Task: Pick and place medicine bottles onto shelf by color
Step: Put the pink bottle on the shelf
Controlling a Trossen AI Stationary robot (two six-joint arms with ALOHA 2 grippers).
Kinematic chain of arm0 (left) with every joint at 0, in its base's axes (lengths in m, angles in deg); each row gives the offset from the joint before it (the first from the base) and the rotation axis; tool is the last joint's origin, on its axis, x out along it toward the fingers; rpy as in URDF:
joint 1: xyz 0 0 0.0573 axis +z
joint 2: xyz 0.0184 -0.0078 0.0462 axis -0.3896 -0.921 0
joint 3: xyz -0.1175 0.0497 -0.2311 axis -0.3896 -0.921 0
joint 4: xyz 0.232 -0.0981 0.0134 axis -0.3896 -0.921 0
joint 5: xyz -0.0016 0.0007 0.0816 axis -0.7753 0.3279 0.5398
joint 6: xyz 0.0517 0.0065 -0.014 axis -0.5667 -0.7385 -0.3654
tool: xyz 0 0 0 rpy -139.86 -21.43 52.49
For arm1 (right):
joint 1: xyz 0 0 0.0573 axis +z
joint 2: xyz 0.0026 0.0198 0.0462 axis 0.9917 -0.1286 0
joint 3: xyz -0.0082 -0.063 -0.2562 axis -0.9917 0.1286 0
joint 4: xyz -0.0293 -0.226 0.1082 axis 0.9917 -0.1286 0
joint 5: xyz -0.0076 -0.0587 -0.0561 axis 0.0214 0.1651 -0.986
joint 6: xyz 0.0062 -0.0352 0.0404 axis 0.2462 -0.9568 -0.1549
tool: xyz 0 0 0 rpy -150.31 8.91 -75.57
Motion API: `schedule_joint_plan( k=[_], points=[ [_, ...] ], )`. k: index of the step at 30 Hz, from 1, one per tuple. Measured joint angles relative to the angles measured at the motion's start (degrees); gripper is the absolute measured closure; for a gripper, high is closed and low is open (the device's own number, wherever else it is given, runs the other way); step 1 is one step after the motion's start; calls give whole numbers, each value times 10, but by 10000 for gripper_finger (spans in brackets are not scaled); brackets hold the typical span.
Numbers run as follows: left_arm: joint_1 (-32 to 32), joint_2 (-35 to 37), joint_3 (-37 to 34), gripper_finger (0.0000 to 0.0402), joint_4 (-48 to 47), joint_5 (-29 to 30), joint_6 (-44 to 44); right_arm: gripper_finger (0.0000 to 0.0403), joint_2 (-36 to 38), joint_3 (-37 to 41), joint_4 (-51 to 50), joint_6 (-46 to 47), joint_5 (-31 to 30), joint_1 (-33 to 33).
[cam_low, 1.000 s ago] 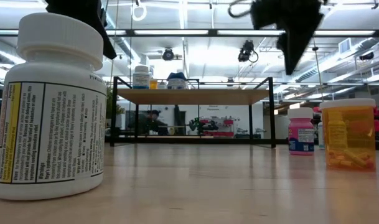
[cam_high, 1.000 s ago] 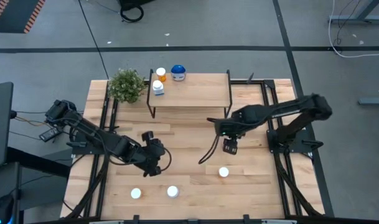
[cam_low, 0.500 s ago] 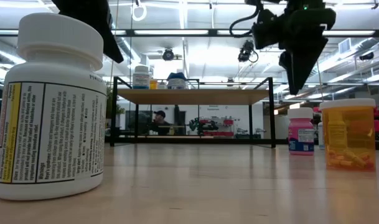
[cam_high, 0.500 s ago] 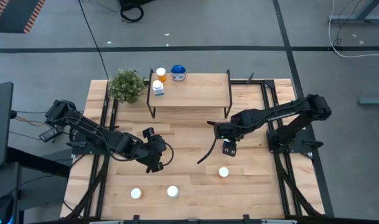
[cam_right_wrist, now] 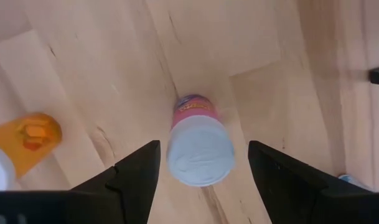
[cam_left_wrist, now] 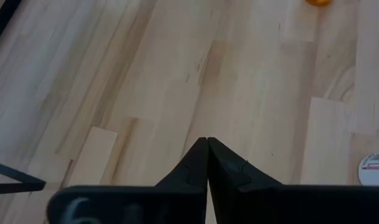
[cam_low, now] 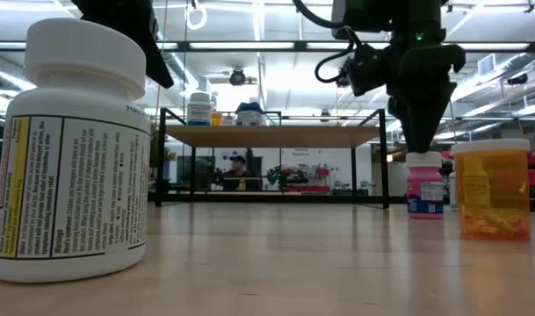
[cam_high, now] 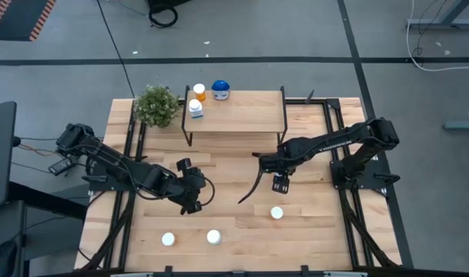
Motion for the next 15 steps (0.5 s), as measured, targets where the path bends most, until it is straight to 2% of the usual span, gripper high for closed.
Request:
schedule_joint_plan(
  k=[9, 15],
  points=[
    [0, 0, 0, 380, 0, 0, 5, 150, 0, 2, 9, -5, 1, -3],
    [0, 0, 0, 387, 1, 0, 16, 150, 0, 65, 46, 11, 20, 4]
  ],
)
